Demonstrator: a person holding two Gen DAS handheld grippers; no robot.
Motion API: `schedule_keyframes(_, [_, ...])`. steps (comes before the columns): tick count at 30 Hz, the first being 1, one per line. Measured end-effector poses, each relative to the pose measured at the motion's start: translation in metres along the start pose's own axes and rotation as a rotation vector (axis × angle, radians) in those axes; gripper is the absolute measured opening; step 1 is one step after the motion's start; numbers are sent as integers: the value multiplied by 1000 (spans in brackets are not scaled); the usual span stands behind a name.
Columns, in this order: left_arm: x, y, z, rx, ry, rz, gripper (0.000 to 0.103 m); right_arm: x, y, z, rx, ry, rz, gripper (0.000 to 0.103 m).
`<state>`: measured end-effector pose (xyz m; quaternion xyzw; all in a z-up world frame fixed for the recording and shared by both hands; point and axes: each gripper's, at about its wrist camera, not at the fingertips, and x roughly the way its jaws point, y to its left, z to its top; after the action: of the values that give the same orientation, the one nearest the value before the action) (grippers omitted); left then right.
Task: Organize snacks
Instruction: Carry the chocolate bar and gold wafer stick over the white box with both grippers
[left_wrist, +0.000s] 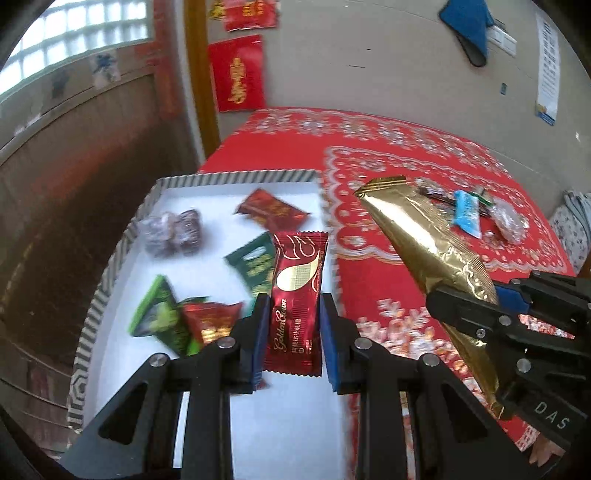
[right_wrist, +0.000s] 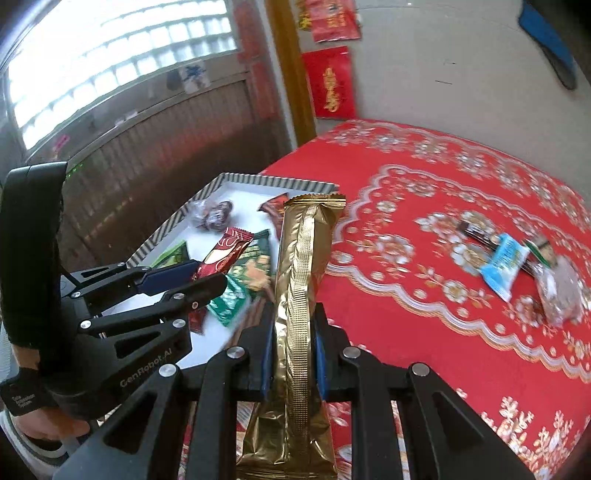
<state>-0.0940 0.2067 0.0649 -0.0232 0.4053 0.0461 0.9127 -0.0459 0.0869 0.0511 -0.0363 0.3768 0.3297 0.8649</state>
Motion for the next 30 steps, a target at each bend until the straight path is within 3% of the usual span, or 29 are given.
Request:
schedule_keyframes(17, [1, 88, -19, -126, 16, 111, 28, 51, 55, 24, -93, 72, 71, 17])
schedule_keyframes(30, [20, 124, -36, -179, 64, 173, 28, 94, 79, 30, -110, 148, 104, 17])
